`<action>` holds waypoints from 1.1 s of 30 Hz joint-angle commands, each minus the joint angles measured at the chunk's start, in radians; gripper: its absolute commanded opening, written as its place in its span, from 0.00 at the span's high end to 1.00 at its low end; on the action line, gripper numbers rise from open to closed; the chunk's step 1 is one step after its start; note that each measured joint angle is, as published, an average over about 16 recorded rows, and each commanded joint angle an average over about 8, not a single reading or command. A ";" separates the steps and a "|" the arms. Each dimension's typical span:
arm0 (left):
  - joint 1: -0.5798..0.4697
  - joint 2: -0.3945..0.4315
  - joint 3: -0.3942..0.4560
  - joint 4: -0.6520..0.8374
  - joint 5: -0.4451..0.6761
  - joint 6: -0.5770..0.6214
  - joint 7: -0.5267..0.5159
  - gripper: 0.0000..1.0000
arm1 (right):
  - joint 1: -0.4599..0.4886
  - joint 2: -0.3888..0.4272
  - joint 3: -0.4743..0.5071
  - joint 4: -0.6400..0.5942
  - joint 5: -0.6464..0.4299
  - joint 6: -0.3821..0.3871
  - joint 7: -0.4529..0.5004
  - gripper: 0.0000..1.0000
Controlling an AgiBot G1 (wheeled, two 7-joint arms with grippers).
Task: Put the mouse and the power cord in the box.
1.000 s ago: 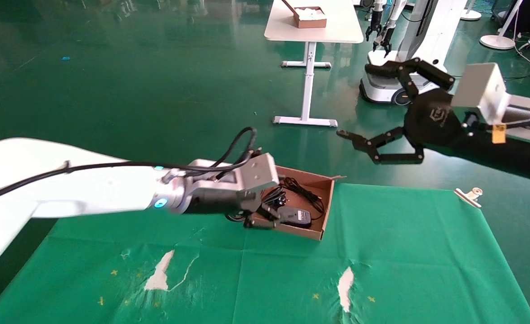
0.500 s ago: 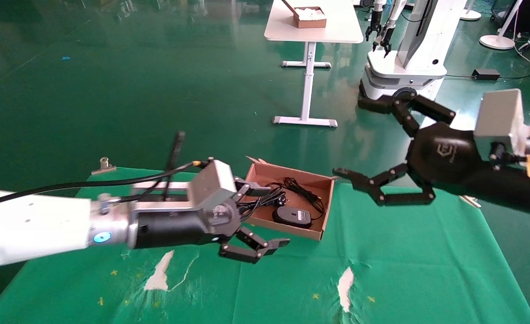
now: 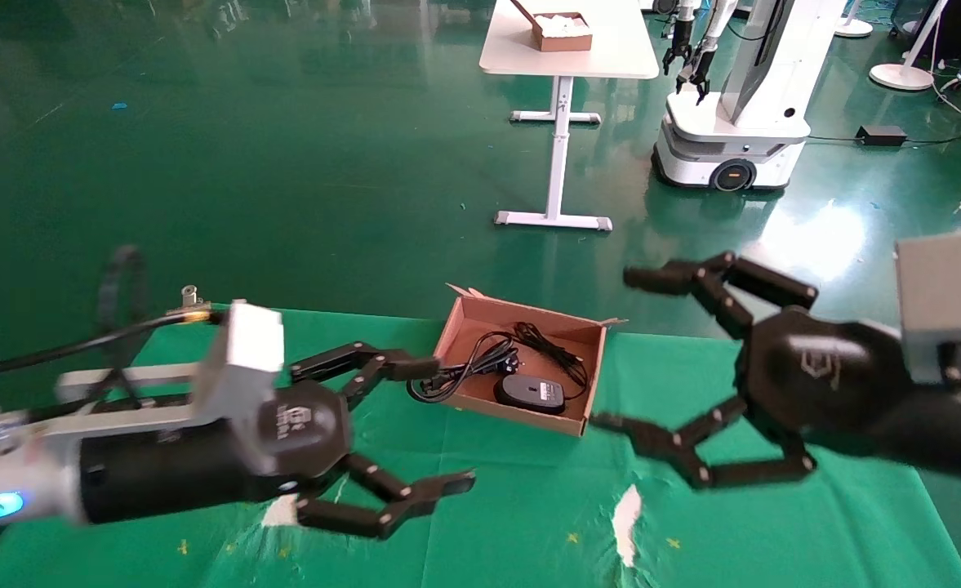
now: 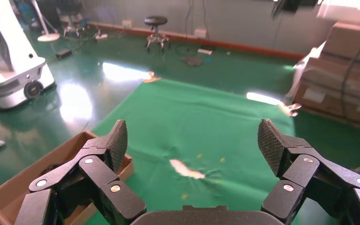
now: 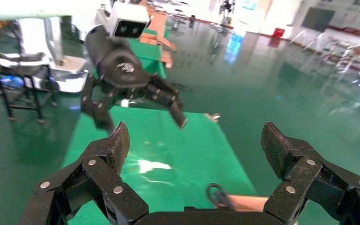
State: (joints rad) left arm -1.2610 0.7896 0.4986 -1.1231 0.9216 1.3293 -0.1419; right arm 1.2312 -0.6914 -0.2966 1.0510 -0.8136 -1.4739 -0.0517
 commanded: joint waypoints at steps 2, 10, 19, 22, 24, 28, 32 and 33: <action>0.040 -0.038 -0.047 -0.035 -0.041 0.036 -0.010 0.00 | -0.032 0.016 0.003 0.048 0.017 -0.004 0.049 0.00; 0.145 -0.139 -0.170 -0.125 -0.149 0.130 -0.036 0.00 | -0.117 0.060 0.013 0.174 0.062 -0.016 0.179 0.00; 0.204 -0.195 -0.242 -0.175 -0.210 0.181 -0.046 0.00 | -0.174 0.088 0.019 0.259 0.093 -0.025 0.255 0.00; 0.205 -0.195 -0.243 -0.176 -0.212 0.182 -0.046 0.00 | -0.177 0.090 0.019 0.262 0.095 -0.025 0.255 0.00; 0.203 -0.193 -0.240 -0.174 -0.210 0.180 -0.046 0.00 | -0.174 0.089 0.019 0.258 0.095 -0.025 0.252 0.00; 0.198 -0.189 -0.234 -0.170 -0.205 0.176 -0.046 0.00 | -0.169 0.087 0.019 0.251 0.092 -0.024 0.248 0.00; 0.195 -0.186 -0.230 -0.168 -0.201 0.173 -0.046 0.00 | -0.165 0.085 0.019 0.245 0.090 -0.023 0.245 0.00; 0.195 -0.186 -0.229 -0.167 -0.200 0.173 -0.046 0.00 | -0.165 0.084 0.019 0.244 0.089 -0.023 0.245 0.00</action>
State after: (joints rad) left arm -1.0660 0.6037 0.2691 -1.2904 0.7208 1.5024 -0.1876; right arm 1.0661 -0.6069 -0.2779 1.2959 -0.7242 -1.4972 0.1934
